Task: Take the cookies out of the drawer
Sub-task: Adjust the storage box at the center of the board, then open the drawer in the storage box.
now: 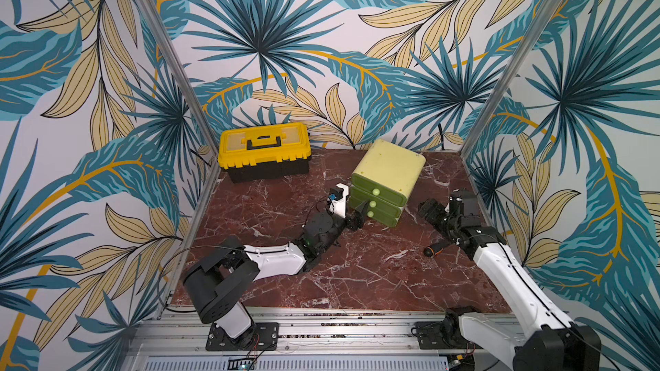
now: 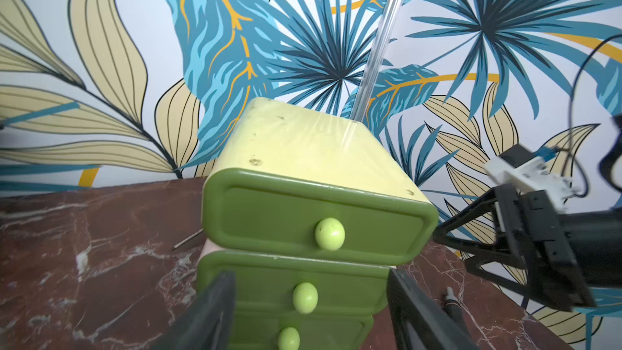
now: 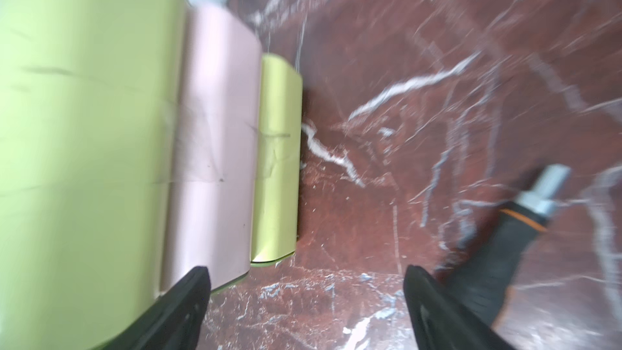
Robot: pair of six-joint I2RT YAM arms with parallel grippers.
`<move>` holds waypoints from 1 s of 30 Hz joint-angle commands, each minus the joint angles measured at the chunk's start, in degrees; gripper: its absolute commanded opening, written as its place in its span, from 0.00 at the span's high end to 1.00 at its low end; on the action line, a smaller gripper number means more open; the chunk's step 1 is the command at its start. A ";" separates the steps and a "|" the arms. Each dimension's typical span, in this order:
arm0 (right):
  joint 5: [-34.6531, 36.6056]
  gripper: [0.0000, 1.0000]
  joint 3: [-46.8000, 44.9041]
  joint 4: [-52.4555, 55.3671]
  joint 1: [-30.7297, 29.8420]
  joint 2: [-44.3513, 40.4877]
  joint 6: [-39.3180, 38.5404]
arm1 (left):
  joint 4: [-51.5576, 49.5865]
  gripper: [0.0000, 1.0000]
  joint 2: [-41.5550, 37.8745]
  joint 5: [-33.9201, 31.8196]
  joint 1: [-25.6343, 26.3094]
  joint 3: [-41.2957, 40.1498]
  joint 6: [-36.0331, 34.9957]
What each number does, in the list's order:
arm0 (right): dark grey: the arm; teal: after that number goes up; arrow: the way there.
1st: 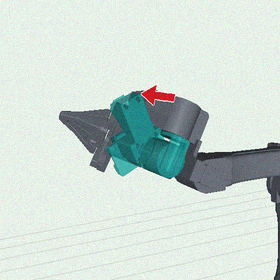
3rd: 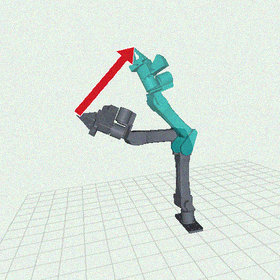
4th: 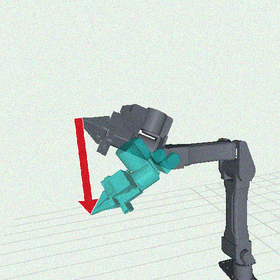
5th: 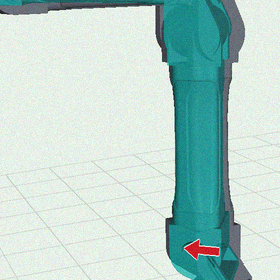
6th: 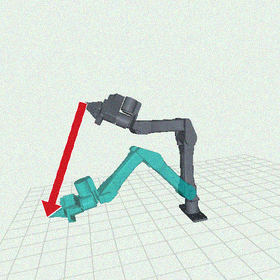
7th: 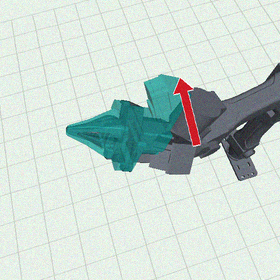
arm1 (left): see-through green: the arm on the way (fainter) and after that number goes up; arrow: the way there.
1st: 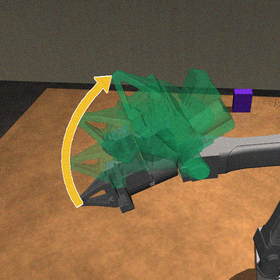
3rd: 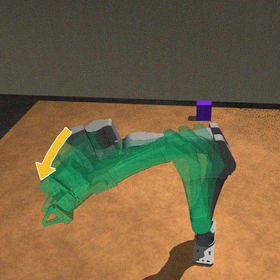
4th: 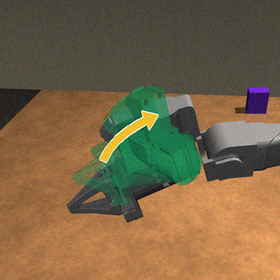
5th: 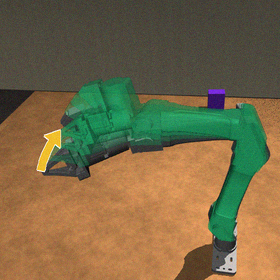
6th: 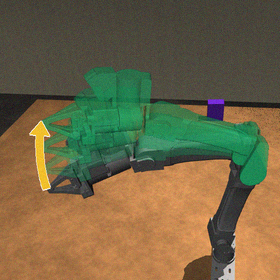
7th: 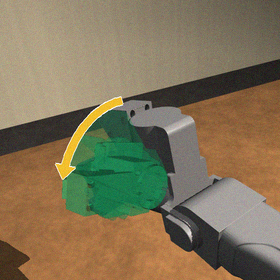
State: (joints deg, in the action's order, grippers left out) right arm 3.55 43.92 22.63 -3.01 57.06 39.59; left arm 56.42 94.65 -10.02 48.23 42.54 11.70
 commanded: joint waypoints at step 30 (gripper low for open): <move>15.07 0.10 -6.92 6.77 -0.07 -17.43 -2.15 | -6.30 0.45 13.53 -4.35 2.13 16.46 -8.72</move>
State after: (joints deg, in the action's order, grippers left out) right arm 17.50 37.76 29.91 -3.01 39.72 38.48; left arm 50.89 107.55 -11.90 50.13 56.03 2.92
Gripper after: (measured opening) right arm 0.897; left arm 0.545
